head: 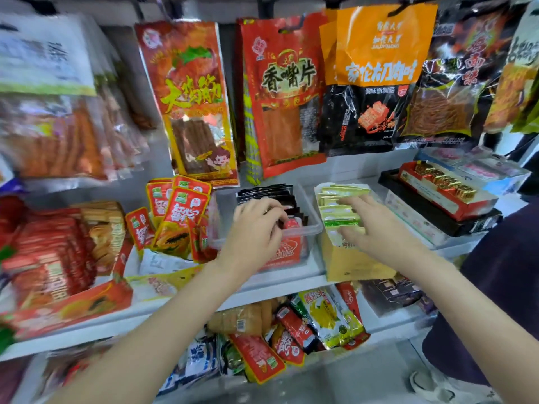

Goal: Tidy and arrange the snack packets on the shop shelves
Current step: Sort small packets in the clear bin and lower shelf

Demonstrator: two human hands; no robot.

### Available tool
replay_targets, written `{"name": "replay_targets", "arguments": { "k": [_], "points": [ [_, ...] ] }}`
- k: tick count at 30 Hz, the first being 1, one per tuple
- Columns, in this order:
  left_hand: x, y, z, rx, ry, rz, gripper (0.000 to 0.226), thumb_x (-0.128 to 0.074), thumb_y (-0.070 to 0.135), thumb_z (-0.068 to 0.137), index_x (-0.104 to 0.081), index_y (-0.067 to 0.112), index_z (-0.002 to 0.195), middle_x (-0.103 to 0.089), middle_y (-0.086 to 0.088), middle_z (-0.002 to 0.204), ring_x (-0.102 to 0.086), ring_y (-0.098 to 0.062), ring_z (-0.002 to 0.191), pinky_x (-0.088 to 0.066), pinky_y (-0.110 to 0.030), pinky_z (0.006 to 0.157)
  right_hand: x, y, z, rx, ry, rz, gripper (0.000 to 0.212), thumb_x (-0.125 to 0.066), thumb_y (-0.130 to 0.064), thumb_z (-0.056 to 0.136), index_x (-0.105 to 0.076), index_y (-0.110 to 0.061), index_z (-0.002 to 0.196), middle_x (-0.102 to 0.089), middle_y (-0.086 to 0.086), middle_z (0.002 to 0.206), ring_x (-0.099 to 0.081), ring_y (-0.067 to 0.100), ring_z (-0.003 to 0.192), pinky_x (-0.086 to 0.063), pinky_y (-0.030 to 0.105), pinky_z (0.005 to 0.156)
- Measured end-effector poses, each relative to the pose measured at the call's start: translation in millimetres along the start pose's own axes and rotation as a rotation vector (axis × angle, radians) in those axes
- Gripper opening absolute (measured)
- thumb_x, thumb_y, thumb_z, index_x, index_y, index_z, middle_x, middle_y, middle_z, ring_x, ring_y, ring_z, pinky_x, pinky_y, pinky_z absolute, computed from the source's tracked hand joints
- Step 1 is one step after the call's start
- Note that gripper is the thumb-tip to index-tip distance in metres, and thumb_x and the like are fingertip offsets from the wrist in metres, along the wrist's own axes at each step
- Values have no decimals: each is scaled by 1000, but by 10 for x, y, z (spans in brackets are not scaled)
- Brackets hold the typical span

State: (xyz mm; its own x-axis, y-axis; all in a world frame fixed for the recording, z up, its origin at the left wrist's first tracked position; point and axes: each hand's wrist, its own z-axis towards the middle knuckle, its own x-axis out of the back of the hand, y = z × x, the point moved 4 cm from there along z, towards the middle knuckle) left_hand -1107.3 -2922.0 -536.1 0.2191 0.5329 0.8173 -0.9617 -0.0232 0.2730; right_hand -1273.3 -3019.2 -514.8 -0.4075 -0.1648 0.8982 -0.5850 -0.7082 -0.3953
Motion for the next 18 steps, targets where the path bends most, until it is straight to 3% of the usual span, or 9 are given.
{"name": "replay_targets", "arguments": {
  "k": [4, 10, 12, 15, 18],
  "points": [
    [229, -157, -453, -22, 23, 60, 29, -38, 18, 79, -65, 14, 90, -60, -6, 106, -47, -19, 103, -41, -39, 85, -155, -425, -102, 105, -5, 24, 45, -54, -19, 91, -41, -16, 135, -44, 7, 132, -45, 23, 118, -30, 23, 87],
    [505, -619, -1248, 107, 84, 22, 29, -38, 16, 82, -63, 11, 95, -56, -8, 111, -43, -18, 103, -36, -32, 84, -694, -1075, -185, 198, -28, 127, 60, -66, -37, 81, -44, -16, 132, -44, 2, 126, -41, 16, 119, -29, 18, 87],
    [572, -775, -1421, 163, 104, -5, 29, -39, 14, 83, -63, 12, 100, -53, -7, 117, -43, -17, 109, -37, -31, 87, -879, -1279, -168, 203, -23, 128, 69, -67, -44, 78, -40, -16, 134, -40, 1, 127, -36, 17, 120, -29, 22, 93],
    [671, -850, -1482, 141, 139, -119, 32, -38, 11, 86, -59, 11, 110, -47, -6, 128, -44, -12, 114, -35, -14, 84, -1103, -1552, -80, 243, 52, -42, 75, -68, -52, 74, -43, -14, 132, -40, 6, 128, -33, 25, 118, -31, 34, 100],
    [821, -903, -1346, 127, 293, -178, 32, -40, 7, 83, -57, 8, 110, -45, -8, 125, -44, -11, 115, -36, -16, 93, -1275, -1771, 13, 233, 141, -271, 79, -64, -66, 64, -55, -7, 115, -50, 10, 115, -46, 32, 108, -39, 43, 86]
  ]
}}
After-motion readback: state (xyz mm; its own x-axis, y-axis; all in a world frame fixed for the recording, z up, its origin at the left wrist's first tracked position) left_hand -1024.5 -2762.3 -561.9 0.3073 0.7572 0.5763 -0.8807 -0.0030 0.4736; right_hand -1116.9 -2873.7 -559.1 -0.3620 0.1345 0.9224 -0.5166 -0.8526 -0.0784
